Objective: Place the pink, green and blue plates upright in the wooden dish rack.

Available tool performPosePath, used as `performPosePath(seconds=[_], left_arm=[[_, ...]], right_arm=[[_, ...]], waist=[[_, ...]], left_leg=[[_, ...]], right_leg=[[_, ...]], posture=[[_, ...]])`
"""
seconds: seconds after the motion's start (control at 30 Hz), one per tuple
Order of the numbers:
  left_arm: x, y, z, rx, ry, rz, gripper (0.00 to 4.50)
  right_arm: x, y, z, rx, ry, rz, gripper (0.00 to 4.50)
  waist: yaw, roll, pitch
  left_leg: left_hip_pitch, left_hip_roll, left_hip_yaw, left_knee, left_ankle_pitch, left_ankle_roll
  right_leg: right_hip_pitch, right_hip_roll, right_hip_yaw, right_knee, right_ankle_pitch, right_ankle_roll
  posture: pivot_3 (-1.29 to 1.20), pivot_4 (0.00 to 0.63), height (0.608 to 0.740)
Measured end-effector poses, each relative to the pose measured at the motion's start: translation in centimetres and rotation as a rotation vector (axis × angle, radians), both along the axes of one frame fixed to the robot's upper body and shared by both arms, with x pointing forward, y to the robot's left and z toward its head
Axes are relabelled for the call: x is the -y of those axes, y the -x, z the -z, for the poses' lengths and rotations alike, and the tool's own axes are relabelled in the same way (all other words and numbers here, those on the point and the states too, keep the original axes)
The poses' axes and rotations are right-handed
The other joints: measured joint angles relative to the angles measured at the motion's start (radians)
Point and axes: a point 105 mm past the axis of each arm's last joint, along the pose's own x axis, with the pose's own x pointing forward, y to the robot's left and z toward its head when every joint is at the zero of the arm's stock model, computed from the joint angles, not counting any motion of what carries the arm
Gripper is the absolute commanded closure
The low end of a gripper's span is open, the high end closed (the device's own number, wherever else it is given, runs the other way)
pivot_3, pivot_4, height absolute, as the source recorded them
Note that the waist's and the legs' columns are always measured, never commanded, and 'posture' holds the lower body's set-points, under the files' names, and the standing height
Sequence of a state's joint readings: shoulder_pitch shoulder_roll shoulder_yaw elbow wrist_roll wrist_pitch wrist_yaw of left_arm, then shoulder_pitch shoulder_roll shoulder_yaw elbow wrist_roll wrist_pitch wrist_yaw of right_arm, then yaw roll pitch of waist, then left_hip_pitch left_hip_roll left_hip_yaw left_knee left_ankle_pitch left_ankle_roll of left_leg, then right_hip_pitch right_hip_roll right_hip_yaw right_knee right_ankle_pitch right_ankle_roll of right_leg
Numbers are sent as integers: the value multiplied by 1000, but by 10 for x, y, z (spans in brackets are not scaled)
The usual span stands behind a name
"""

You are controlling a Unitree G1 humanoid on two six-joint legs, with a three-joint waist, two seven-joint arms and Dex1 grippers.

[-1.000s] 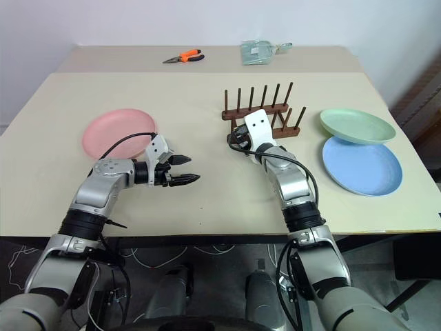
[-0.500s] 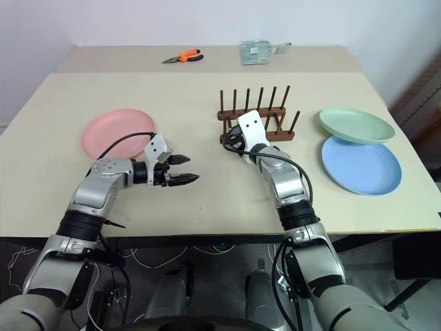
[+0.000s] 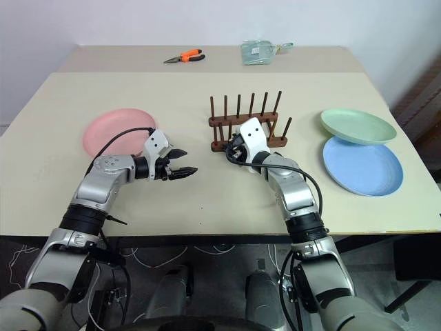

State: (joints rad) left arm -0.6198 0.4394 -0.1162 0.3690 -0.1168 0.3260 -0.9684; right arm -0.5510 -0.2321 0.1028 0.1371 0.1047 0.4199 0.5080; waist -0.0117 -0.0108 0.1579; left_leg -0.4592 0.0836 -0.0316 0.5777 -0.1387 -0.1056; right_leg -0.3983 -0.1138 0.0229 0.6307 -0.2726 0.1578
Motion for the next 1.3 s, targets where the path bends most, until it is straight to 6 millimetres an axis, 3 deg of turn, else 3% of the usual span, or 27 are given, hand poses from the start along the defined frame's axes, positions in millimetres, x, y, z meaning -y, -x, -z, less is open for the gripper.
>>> performPosePath(seconds=[0.07, 0.1, 0.17, 0.27, 0.4, 0.6, 0.7, 0.9, 1.13, 1.3], left_arm=[[5, -7, -1, 3, 7, -2, 363], [7, -11, -1, 2, 9, -5, 51], [13, -19, -3, 8, 5, -1, 0], [21, -33, -8, 34, -23, 9, 0], [50, -44, -8, 45, -49, 57, 0], [80, -45, 2, 7, -59, 95, 0], [87, -47, 2, 1, -55, 85, 806], [97, -42, 4, 6, -50, 121, 3584], [99, -38, 5, 24, -61, 165, 3738], [85, -25, 7, 32, -51, 271, 3738]], right_arm=[[5, 7, 2, -14, 11, -1, 2275], [7, 10, 4, -26, 15, -1, 2014], [12, 20, 6, -42, 31, -22, 1447], [19, 41, 13, -83, 75, -74, 18], [20, 60, 9, -82, 89, -94, 18], [26, 74, -1, -50, 101, -47, 18], [31, 78, 1, -59, 102, -10, 0], [53, 88, 7, -83, 116, 88, 0], [56, 96, 8, -93, 118, 95, 0], [66, 102, 10, -117, 144, 102, 0]], waist=[[3, 0, 0], [3, 0, 0], [5, 0, 0], [10, -1, 0], [14, -1, 1], [25, -2, 1], [27, -2, 1], [27, -2, 1], [25, -2, 1], [24, -2, 1]], left_leg=[[0, 0, 0, 0, 0, 0], [0, 0, 0, 0, 0, 0], [0, 0, 0, 0, 0, 0], [-1, 0, 0, 0, 0, 0], [-1, 0, 0, 1, 0, 0], [-1, 0, 0, 0, 0, 0], [-2, -1, 0, 1, 0, 0], [-1, -1, 0, 1, 0, -1], [-1, -1, 0, 1, 0, -1], [-1, 0, 0, 0, 0, -1]], right_leg=[[0, 0, 0, 0, 0, 0], [0, 0, 0, 0, 0, 0], [0, 0, 0, 0, 0, 0], [0, 0, 0, -1, 0, 0], [-1, 0, 0, -1, -1, 0], [-1, 0, 0, -2, -1, 1], [-1, 0, 0, -2, -2, -1], [0, 0, 0, -2, -2, -2], [0, 0, 0, -2, -3, -3], [0, 0, 0, -2, -3, -3]], posture=[[0, 150, 740], [0, 150, 740], [0, 150, 740], [0, 150, 740], [0, 150, 740], [0, 150, 740], [0, 150, 740], [0, 150, 740], [0, 150, 740], [0, 150, 740]])
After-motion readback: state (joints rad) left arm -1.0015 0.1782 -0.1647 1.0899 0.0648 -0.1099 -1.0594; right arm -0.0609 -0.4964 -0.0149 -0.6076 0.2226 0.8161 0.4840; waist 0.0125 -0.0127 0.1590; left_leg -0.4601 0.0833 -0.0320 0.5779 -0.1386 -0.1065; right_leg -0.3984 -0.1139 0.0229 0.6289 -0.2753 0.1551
